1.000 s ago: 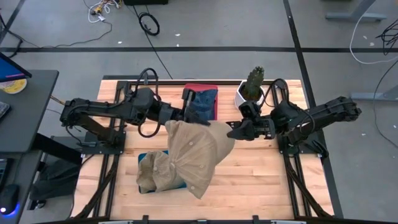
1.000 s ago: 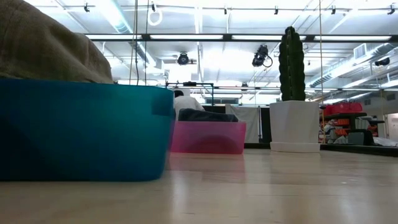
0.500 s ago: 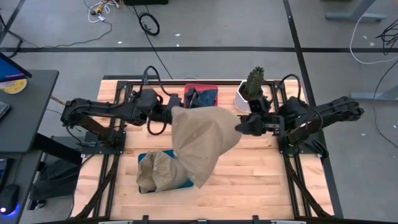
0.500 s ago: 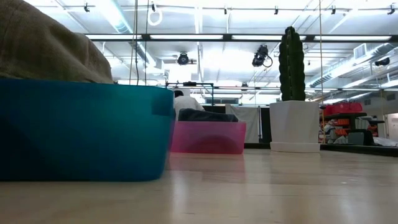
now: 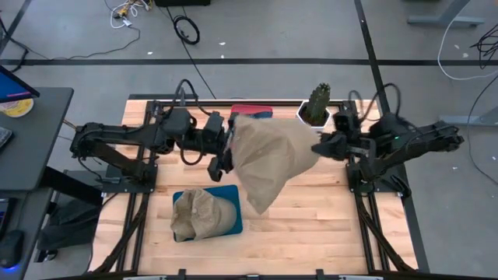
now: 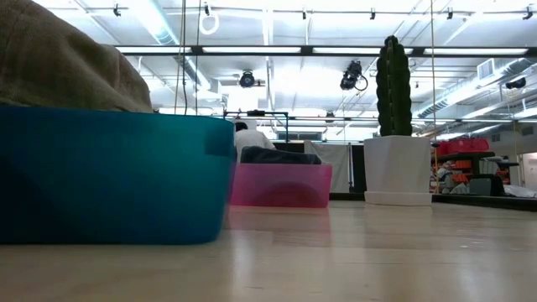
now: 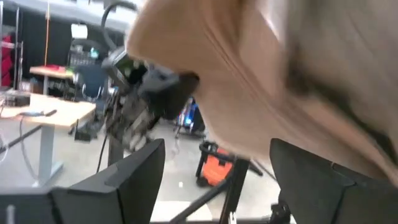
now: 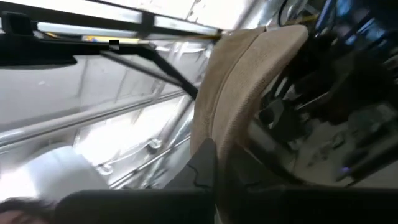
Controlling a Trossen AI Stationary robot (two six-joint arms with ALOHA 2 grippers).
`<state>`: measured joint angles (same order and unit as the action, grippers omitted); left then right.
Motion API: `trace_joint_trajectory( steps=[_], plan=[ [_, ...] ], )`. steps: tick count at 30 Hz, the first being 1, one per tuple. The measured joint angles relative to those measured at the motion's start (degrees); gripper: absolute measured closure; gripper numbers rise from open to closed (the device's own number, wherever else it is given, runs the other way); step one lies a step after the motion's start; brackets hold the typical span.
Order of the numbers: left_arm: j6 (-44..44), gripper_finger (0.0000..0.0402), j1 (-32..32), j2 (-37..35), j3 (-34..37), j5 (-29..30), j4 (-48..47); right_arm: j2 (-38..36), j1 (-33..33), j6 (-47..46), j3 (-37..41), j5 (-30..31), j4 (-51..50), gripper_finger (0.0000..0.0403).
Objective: Pick & Place hat
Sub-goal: Put the brown cap into the blue bin
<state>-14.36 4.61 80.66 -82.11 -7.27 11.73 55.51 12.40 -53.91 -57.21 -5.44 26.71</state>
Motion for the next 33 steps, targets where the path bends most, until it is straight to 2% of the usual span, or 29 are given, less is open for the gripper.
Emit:
trace_joint_trajectory(
  steps=[10, 15, 20, 23, 33],
  plan=[
    [-5.5, 0.0136, 0.4, -4.2, 0.0, 0.0, -5.8, -11.0, 0.0, 6.8, 0.0, 7.0, -12.2, 0.0397],
    [-18.4, 0.0136, 0.4, -4.7, -0.1, 0.0, -5.3, -14.1, 0.0, 8.7, 0.0, 9.6, -20.0, 0.0397],
    [-31.8, 0.0134, -0.3, -4.3, -0.1, 2.6, -4.4, -14.0, 0.1, 10.4, 0.0, 9.6, -21.5, 0.0397],
    [-36.5, 0.0133, -0.8, -3.7, -0.1, 4.9, -5.0, -13.1, 0.1, 10.9, 0.0, 9.3, -21.7, 0.0397],
    [-37.5, 0.0133, -1.2, -3.6, -0.1, 5.7, -4.4, -11.2, 0.1, 12.6, 0.1, 9.8, -21.6, 0.0397]
  ],
)
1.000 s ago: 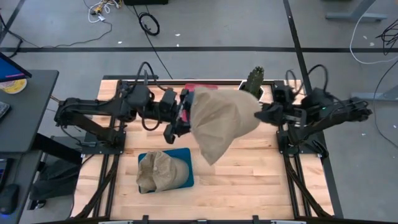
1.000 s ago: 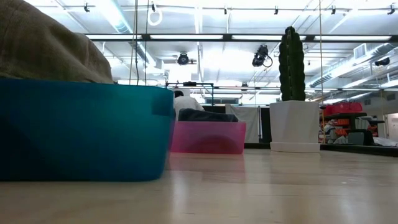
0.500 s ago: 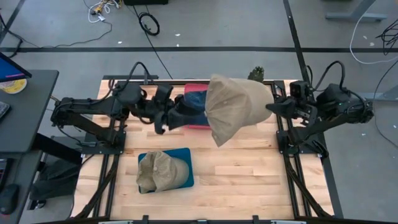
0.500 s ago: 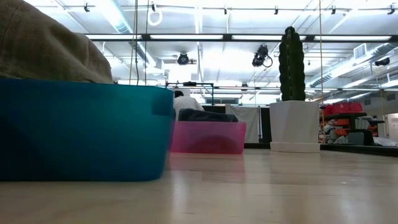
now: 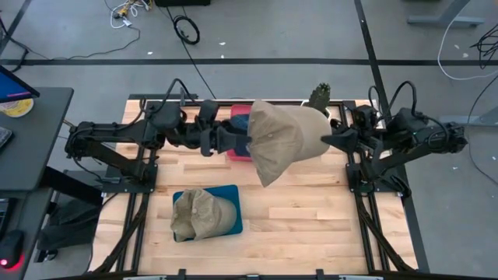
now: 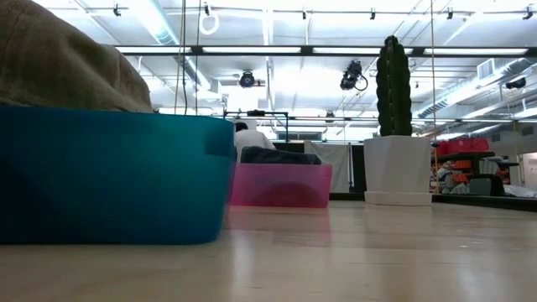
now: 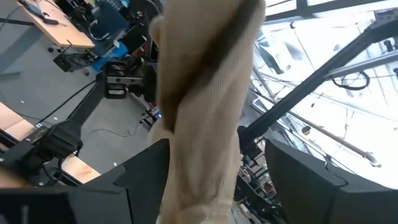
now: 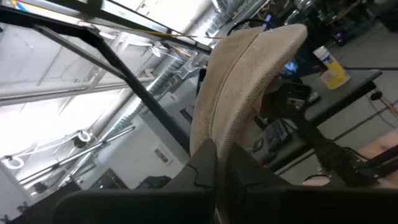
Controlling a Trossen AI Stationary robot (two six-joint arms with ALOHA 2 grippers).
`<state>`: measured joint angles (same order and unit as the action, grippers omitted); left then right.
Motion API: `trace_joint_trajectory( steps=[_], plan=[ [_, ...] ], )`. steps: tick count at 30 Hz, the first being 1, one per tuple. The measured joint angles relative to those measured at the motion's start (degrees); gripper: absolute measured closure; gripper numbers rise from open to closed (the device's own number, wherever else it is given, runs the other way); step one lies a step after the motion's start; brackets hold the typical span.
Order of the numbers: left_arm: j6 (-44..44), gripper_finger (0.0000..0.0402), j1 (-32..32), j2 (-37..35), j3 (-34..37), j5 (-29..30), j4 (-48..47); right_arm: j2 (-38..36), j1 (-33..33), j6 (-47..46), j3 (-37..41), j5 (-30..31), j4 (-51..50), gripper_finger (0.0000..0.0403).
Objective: Pick & Place hat
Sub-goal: Put the brown cap into the blue bin
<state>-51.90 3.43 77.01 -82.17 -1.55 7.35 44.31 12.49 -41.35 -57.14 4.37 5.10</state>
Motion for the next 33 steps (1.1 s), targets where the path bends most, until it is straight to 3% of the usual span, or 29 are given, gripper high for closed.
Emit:
trace_joint_trajectory(
  steps=[15, 19, 25, 33],
  plan=[
    [3.6, 0.0134, 0.0, 2.8, 0.0, -2.8, 2.2, 1.3, -0.1, 1.8, 0.0, 7.0, -0.1, 0.0397],
    [6.2, 0.0149, -0.3, 2.6, 0.0, -2.8, 2.8, 1.1, -0.1, 1.8, 0.0, 7.1, -0.9, 0.0397],
    [6.7, 0.0226, -1.3, 2.0, 0.0, -2.8, 3.6, 1.1, -0.1, 0.8, 0.0, 7.2, -2.5, 0.0397],
    [6.1, 0.0382, -1.4, 1.9, 0.0, -3.4, 3.5, 1.1, -0.1, -1.3, 0.0, 7.2, -3.4, 0.0395]
  ],
)
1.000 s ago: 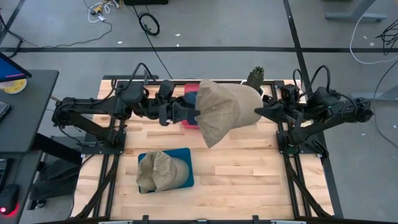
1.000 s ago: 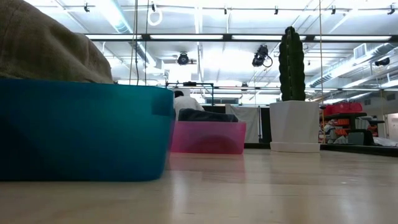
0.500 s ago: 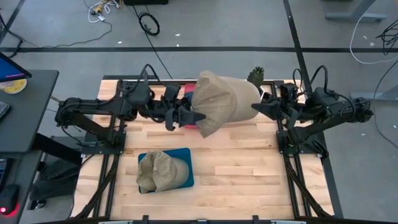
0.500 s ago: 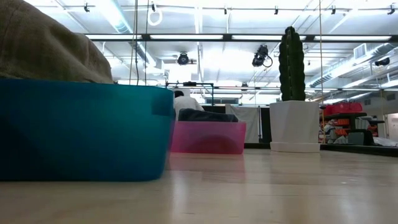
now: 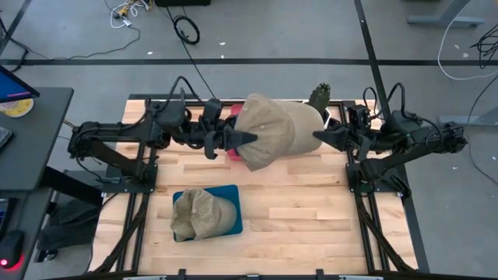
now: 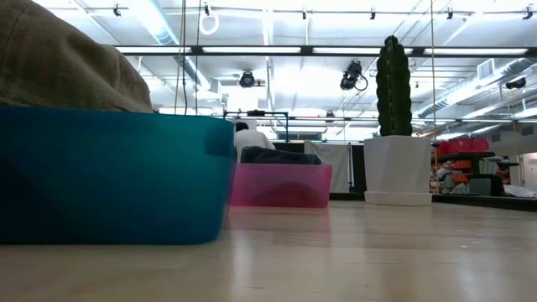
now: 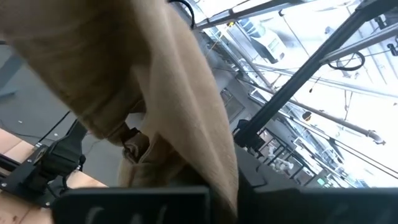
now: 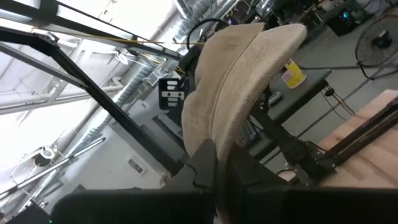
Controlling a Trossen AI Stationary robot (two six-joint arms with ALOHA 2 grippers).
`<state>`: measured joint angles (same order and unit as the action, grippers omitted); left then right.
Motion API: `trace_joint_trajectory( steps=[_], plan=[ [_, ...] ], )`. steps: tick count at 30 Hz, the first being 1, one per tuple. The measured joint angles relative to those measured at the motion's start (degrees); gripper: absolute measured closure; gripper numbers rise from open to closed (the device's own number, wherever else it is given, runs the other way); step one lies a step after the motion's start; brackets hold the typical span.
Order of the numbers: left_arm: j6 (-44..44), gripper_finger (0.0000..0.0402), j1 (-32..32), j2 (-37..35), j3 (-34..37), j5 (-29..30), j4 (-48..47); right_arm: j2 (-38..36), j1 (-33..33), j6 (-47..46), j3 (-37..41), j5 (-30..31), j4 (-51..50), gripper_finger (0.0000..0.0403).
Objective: Pick & Place hat
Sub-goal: Put the brown cap into the blue bin
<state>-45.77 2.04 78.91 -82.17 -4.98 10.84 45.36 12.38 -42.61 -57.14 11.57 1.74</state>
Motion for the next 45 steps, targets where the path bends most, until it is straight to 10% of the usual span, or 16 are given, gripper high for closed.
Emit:
trace_joint_trajectory(
  steps=[20, 45],
  plan=[
    [-5.8, 0.0396, 2.7, 0.0, 0.0, -0.3, -0.2, -2.9, 0.0, -5.9, 0.0, -5.2, -20.1, 0.0122],
    [-14.4, 0.0396, 21.8, -1.7, 0.0, 22.9, -43.4, -4.3, 0.1, -7.3, 0.0, -6.3, -30.3, 0.014]
  ],
)
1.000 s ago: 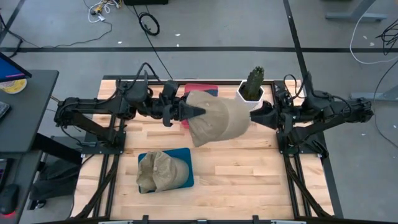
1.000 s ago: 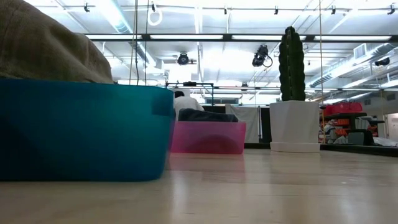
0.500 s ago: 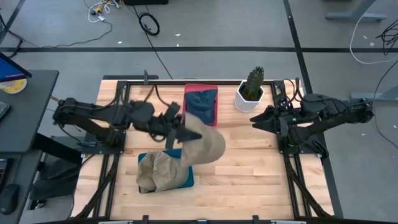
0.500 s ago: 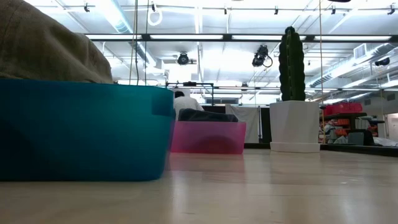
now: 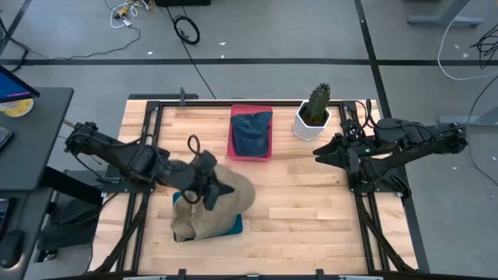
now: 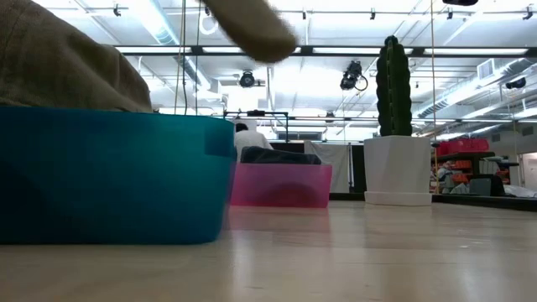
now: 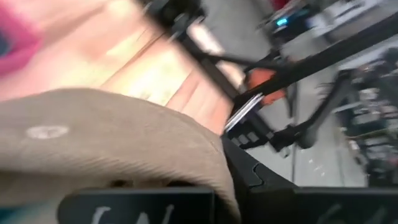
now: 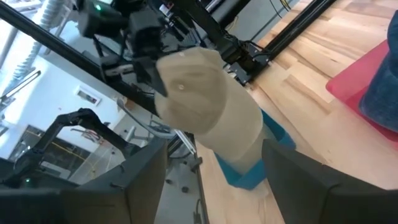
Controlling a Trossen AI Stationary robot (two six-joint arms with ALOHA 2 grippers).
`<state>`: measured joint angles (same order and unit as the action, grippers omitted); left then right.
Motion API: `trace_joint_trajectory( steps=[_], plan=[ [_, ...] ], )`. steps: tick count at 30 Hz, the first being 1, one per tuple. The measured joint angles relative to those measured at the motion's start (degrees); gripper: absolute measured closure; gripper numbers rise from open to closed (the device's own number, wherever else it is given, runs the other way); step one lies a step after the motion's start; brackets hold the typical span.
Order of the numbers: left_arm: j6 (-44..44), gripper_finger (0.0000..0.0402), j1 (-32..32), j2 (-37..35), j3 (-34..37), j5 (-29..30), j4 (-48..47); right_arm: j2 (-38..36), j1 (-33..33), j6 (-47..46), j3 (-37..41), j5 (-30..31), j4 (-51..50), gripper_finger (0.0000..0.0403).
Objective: Pick & Place hat
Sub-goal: Put the brown cap into the blue bin
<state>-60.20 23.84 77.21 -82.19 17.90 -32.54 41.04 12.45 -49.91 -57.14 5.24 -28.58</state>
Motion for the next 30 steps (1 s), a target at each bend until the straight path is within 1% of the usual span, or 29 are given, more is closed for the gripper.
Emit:
trace_joint_trajectory(
  steps=[3, 7, 14, 18, 20, 22, 25, 30],
  plan=[
    [-5.4, 0.0396, 1.3, 0.0, 0.0, 0.5, -5.8, 0.0, 0.0, 0.4, 0.0, -0.2, 0.0, 0.014],
    [-11.9, 0.0396, 2.1, 0.0, 0.0, 0.5, -9.7, 0.0, 0.0, 0.9, 0.0, -0.2, -0.3, 0.014],
    [-19.0, 0.0396, 2.0, 0.5, 0.0, 0.6, -9.8, 0.0, 0.0, 1.6, 0.0, -0.2, -0.3, 0.014],
    [-21.9, 0.0396, 2.0, 1.5, 0.0, -0.2, -13.3, 0.0, 0.0, 2.3, 0.0, -0.2, -0.3, 0.014],
    [-23.5, 0.0396, 2.0, 2.3, 0.0, -1.4, -16.1, 0.2, 0.0, 2.4, 0.0, -0.2, -0.3, 0.014],
    [-25.2, 0.0396, 2.0, 3.2, 0.0, -2.4, -16.8, 0.3, 0.0, 2.4, 0.0, -0.2, -0.4, 0.014],
    [-28.0, 0.0396, 2.0, 4.4, 0.0, -4.1, -16.9, 0.6, 0.0, 2.4, 0.0, -0.2, -0.7, 0.014],
    [-33.6, 0.0396, 2.0, 5.7, 0.0, -4.2, -15.4, 1.0, 0.0, 2.6, 0.0, -0.2, -1.3, 0.014]
  ],
)
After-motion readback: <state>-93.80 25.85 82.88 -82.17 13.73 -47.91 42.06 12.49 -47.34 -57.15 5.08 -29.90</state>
